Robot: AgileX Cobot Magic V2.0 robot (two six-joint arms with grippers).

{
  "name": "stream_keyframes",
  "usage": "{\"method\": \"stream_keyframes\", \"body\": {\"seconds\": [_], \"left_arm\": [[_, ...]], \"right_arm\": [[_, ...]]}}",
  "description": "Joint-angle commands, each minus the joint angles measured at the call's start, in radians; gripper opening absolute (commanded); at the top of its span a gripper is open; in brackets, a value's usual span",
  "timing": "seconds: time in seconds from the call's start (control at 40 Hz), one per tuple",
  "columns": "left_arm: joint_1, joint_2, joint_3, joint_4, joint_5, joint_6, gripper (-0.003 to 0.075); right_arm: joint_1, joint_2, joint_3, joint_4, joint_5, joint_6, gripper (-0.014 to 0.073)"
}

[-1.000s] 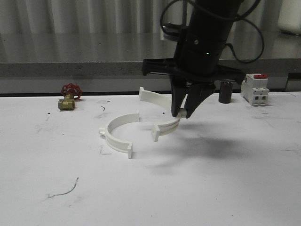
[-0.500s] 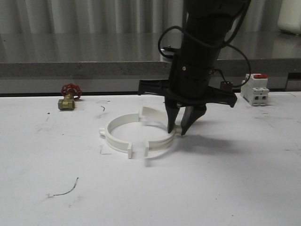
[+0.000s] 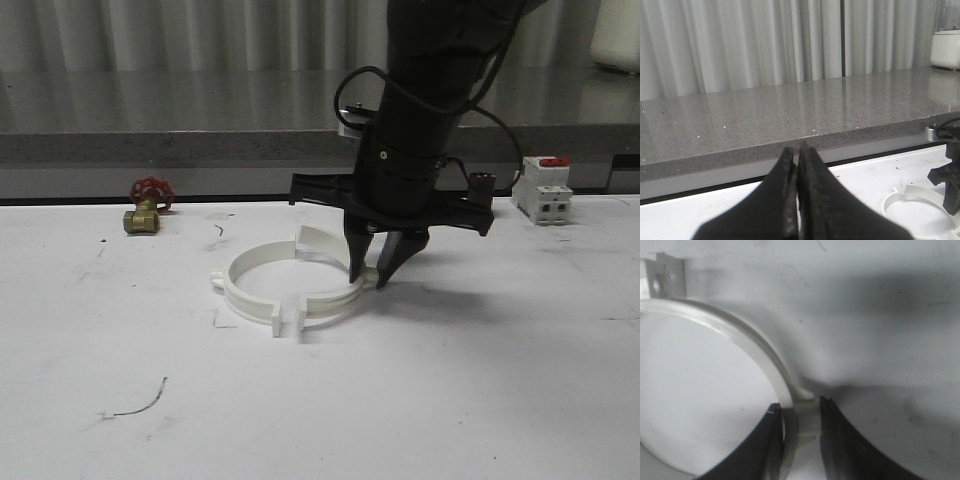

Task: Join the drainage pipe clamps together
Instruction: 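Carry the half-ring with the right gripper and align its ends with the placed half, then press the held half down against the placed half to close the ring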

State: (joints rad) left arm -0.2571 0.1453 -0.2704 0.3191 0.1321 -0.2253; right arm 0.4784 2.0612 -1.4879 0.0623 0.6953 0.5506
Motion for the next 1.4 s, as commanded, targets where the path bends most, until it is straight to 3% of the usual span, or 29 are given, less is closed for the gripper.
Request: {"method": "stream_keyframes", "body": {"seconds": [0.0, 1.1, 1.38], "left_arm": [[-0.001, 0.011, -0.026, 0.003, -0.084, 0.0, -0.002], [-0.001, 0.011, -0.026, 0.003, -0.084, 0.0, -0.002], [-0.001, 0.011, -0.026, 0.003, -0.084, 0.0, -0.002]], "right_arm": [[-0.002, -0.055, -0.032, 0.005, -0.033, 0.013, 0.0159], [-0.002, -0.01, -0.042, 0.02, 0.006, 0.041, 0.0164], [-0.002, -0.01, -0.042, 0.021, 0.009, 0.043, 0.0273]]}}
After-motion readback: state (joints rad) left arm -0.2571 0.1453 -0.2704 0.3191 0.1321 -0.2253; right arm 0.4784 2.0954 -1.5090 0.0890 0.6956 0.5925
